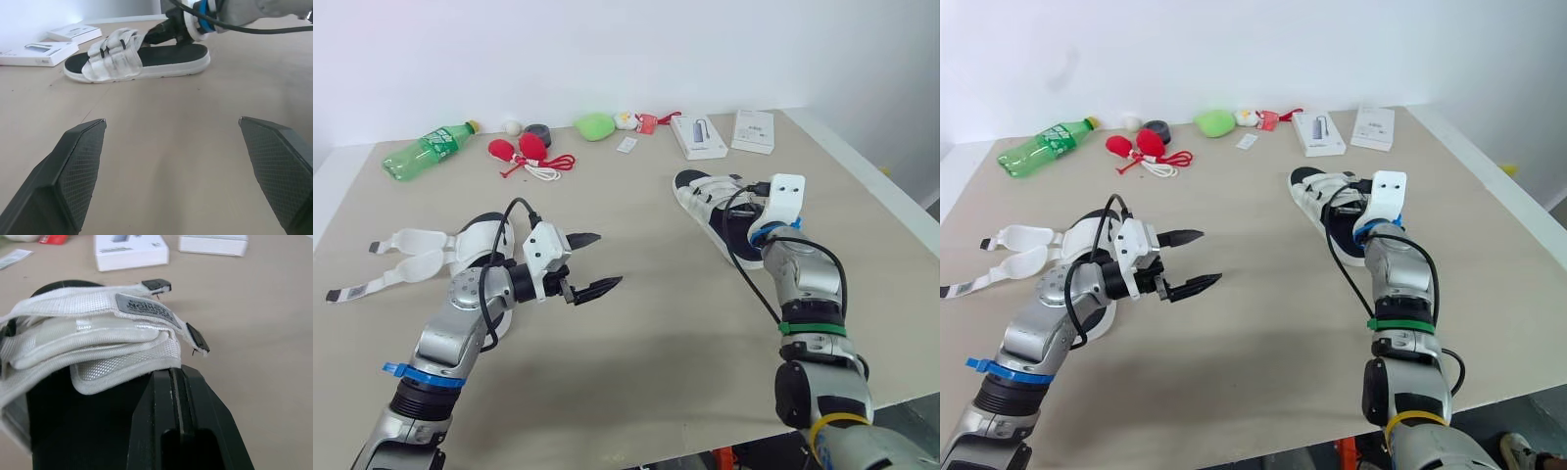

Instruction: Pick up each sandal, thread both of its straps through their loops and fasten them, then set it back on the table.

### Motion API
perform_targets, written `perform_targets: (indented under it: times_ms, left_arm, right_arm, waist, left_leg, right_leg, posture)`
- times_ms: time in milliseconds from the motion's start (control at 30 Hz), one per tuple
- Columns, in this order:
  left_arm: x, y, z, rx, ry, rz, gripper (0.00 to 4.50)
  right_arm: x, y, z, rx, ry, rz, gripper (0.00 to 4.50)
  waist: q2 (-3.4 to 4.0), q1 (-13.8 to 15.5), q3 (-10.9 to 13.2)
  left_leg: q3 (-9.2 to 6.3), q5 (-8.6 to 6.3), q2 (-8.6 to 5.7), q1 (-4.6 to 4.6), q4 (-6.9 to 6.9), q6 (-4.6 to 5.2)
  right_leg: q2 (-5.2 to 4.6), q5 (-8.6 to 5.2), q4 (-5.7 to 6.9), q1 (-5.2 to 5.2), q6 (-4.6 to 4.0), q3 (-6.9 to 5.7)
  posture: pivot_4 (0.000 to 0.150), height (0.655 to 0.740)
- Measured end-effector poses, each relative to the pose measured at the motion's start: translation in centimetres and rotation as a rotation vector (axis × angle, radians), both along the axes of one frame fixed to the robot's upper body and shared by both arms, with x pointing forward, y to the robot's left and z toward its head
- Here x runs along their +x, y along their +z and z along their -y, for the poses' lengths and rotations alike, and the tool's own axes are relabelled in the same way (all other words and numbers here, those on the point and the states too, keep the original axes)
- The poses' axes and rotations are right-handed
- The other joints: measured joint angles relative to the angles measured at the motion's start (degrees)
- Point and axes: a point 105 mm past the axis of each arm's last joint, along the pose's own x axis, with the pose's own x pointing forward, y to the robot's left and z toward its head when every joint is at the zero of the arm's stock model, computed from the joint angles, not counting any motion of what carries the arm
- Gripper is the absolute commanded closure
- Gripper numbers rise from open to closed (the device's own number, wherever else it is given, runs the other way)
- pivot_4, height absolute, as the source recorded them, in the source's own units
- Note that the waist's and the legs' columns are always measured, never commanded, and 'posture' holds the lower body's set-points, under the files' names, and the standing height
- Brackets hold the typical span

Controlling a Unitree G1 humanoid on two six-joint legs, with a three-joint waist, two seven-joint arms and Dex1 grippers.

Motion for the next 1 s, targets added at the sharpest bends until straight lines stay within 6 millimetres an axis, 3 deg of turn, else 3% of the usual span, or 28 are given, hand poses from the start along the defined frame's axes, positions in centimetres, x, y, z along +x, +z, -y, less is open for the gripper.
perform_targets:
  times_ms: [167,367,500,633,733,800,1000]
  left_arm:
    - [-0.1,0.1,0.1,0.004,-0.003,0.007,0.00]
    - [-0.3,0.0,0.4,0.011,-0.017,0.010,0.00]
    - [-0.3,0.0,0.5,0.016,-0.021,0.020,0.00]
    - [-0.4,0.0,0.6,0.018,-0.023,0.022,0.00]
    - [-0.3,-0.1,0.6,0.021,-0.023,0.024,0.00]
    - [-0.4,0.0,0.6,0.021,-0.025,0.026,0.00]
    - [-0.4,0.0,0.7,0.026,-0.031,0.031,0.00]
  right_arm:
    - [-1.2,-0.2,0.3,0.025,-0.077,-0.023,4.49]
    - [-1.3,-0.3,-0.5,0.031,-0.013,-0.025,4.49]
    - [-1.6,-0.3,-1.0,0.011,0.081,-0.030,3.25]
    - [-1.9,-0.1,-2.0,-0.022,0.194,-0.050,1.26]
    - [-2.3,0.2,-2.1,-0.046,0.261,-0.059,0.06]
    - [-2.9,0.4,-2.5,-0.080,0.348,-0.066,0.01]
    - [-7.0,1.8,-5.4,-0.123,0.885,0.010,0.01]
  waist:
    - [0.00,0.1,0.0]
    - [0.00,0.0,0.0]
    - [0.00,-0.1,0.0]
    - [0.00,-0.1,0.0]
    - [0.00,-0.1,0.0]
    - [0.00,0.0,0.0]
    - [-0.01,0.1,0.0]
  left_leg:
    - [0.00,0.00,-0.02,-0.02,0.00,0.00]
    - [0.03,0.00,-0.01,0.01,0.00,0.00]
    - [0.01,0.00,0.04,0.02,0.00,0.00]
    - [0.00,0.00,0.05,0.02,0.00,0.00]
    - [0.01,0.00,0.03,0.00,0.00,0.00]
    - [0.02,-0.01,0.01,-0.02,-0.01,0.01]
    - [-0.03,-0.03,0.02,0.01,-0.02,0.05]
  right_leg:
    - [-0.02,-0.01,-0.02,0.01,0.01,-0.03]
    - [0.01,0.00,-0.02,0.01,0.02,-0.01]
    - [0.09,0.01,-0.02,0.01,0.00,-0.01]
    - [0.10,0.01,-0.02,0.01,-0.01,-0.02]
    - [0.08,0.00,-0.04,0.01,0.00,-0.02]
    - [0.05,0.00,-0.07,0.00,0.01,-0.01]
    - [0.10,-0.02,-0.11,0.04,0.03,-0.09]
  posture:
    - [0.150,0.7400]
    - [0.150,0.7400]
    - [0.150,0.7400]
    - [0.150,0.7400]
    - [0.150,0.7400]
    - [0.150,0.7400]
    - [0.150,0.7400]
